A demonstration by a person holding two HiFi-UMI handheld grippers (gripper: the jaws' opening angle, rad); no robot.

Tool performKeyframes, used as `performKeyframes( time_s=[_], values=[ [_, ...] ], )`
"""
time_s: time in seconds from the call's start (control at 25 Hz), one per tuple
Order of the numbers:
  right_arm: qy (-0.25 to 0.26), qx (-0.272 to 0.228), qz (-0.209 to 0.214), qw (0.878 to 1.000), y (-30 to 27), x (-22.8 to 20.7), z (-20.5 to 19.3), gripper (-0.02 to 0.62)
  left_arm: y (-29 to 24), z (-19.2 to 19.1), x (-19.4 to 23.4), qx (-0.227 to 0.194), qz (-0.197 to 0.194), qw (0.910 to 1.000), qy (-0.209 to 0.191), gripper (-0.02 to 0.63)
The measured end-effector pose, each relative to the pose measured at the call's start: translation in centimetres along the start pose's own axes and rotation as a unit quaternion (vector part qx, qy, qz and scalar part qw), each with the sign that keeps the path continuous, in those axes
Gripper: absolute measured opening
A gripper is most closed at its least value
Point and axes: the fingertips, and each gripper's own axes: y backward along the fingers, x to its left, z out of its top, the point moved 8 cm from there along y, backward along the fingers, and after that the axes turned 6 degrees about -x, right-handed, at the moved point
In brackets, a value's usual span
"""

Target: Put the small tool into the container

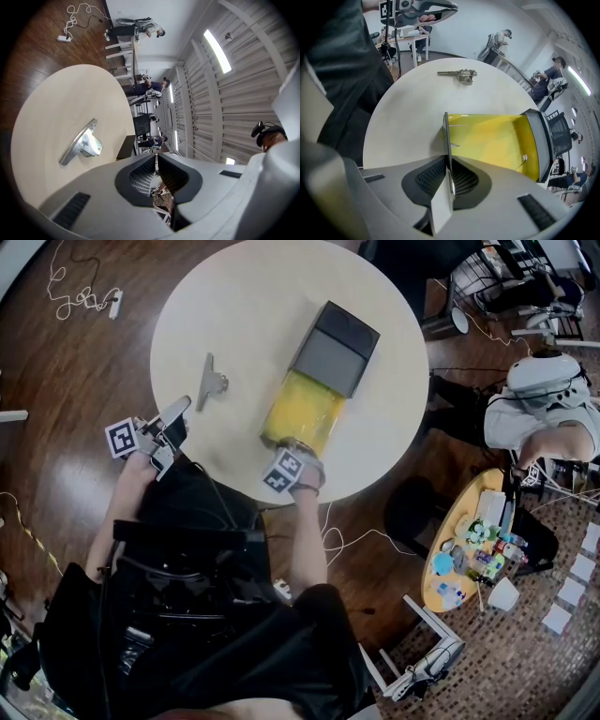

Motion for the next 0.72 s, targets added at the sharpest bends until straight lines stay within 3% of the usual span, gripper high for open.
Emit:
performKeyframes(
  time_s=[0.48, 0.72],
  values=[
    [-0.012, 0.0, 0.006, 1.0, -0.01, 0.04, -0.08, 0.038, 0.04, -0.07, 0.08, -0.001, 0.0, 1.0, 0.005, 0.02],
    [-0.025, -0.012, -0.02, 0.999, 0.68, 0.06, -0.07, 0.062, 0.33, 0.2, 0.36, -0.005, 0.001, 1.0, 0.008, 0.02]
  ],
)
